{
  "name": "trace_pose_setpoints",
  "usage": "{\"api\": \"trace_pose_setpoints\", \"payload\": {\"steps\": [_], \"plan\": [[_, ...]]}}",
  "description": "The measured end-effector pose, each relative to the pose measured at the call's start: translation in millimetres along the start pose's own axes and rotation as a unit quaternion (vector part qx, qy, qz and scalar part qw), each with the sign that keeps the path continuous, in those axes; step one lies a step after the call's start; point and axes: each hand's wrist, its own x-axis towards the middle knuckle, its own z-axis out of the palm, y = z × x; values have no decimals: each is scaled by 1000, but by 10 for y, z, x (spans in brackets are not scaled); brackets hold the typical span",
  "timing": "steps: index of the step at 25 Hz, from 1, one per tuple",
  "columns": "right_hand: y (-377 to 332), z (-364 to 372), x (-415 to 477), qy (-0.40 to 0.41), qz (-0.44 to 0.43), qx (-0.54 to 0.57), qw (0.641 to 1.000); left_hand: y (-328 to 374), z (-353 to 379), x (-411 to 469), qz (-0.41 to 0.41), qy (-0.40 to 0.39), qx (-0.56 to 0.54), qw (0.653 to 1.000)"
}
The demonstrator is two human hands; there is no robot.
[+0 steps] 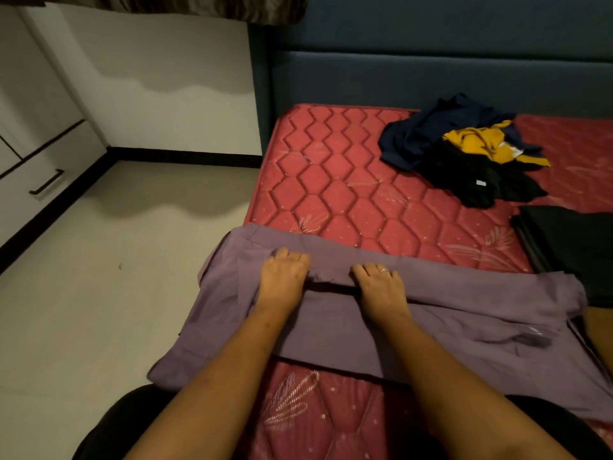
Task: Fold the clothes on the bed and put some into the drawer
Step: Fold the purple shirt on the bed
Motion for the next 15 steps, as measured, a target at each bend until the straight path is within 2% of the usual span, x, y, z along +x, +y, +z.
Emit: {"api": "trace_pose_setpoints", "payload": {"steps": [2,6,8,10,12,14,15], "plan": [[208,-18,-28,5,6,-47,999,-39,-37,16,-34,-32,33,998],[902,-109,-247,5,57,-64,996,149,-117,12,-85,-164,89,979],[1171,-145,-409,-42,64,-75,994,429,-145,66,-36,-159,85,983],[1306,-201,-514,-43,74,-69,994,783,-102,153,24,-142,32,989],[1458,-250,-552,-33,127,-58,990,1144,-33,196,53,-173,-5,983],[1713,-304,-630,-61,213,-71,973,1432,58,217,27,-213,-9,977],[1868,-308,-702,-72,284,-70,954,1521,80,227,-4,-214,-2,977]]}}
